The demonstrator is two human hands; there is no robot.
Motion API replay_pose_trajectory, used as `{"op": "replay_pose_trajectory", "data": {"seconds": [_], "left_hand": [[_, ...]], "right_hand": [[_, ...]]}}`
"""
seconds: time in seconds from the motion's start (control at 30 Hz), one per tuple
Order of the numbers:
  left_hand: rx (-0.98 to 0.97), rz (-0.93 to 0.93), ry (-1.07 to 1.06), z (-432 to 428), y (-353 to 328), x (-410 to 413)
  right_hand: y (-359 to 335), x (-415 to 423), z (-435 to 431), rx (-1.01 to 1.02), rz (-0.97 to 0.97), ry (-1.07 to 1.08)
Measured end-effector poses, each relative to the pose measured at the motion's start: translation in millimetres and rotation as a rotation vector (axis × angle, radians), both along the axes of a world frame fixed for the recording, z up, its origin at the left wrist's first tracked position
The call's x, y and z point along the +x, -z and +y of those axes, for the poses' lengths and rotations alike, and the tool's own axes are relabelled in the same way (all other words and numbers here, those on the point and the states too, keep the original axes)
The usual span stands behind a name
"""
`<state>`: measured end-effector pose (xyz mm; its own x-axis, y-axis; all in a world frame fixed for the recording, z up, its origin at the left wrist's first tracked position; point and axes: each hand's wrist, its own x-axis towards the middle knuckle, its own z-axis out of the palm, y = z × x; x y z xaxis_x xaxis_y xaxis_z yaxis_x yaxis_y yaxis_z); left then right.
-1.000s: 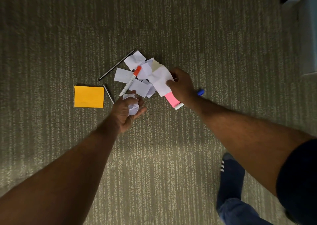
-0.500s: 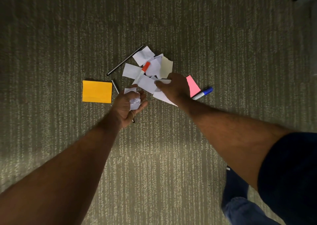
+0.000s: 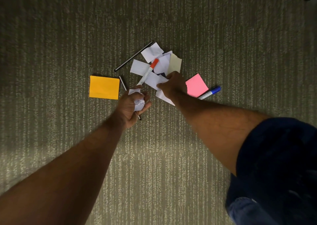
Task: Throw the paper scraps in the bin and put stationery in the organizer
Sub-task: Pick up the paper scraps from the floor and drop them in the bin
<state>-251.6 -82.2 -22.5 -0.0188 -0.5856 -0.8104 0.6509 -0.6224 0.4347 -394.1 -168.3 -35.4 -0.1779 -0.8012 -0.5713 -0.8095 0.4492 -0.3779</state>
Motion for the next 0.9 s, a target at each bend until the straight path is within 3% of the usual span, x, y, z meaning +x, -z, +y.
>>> {"op": "replay_pose_trajectory", "data": {"seconds": [0.17, 0.33, 0.5, 0.63, 0.77, 0.9], "left_hand": [[-0.012, 0.012, 0.002, -1, -5, 2], [-0.024, -0.002, -0.004, -5, -17, -1], [-0.010, 0.084, -0.054, -8, -36, 0], [-0.097, 0.058, -0.021, -10, -49, 5], [-0.157, 0.065, -0.118, -10, -66, 16], [-0.161, 0.048, -0.155, -5, -88, 27]], "right_hand": [[-7, -10, 3, 0.025, -0.176, 0.088], [-31, -16, 15, 0.037, -0.535, 0.304], [-63, -4, 25, 0.023, -0.766, 0.324], [-83, 15, 37, -0.048, -0.724, 0.142], [-90, 35, 48, -0.127, -0.672, -0.007], [-95, 60, 61, -0.164, -0.618, -0.035]]}}
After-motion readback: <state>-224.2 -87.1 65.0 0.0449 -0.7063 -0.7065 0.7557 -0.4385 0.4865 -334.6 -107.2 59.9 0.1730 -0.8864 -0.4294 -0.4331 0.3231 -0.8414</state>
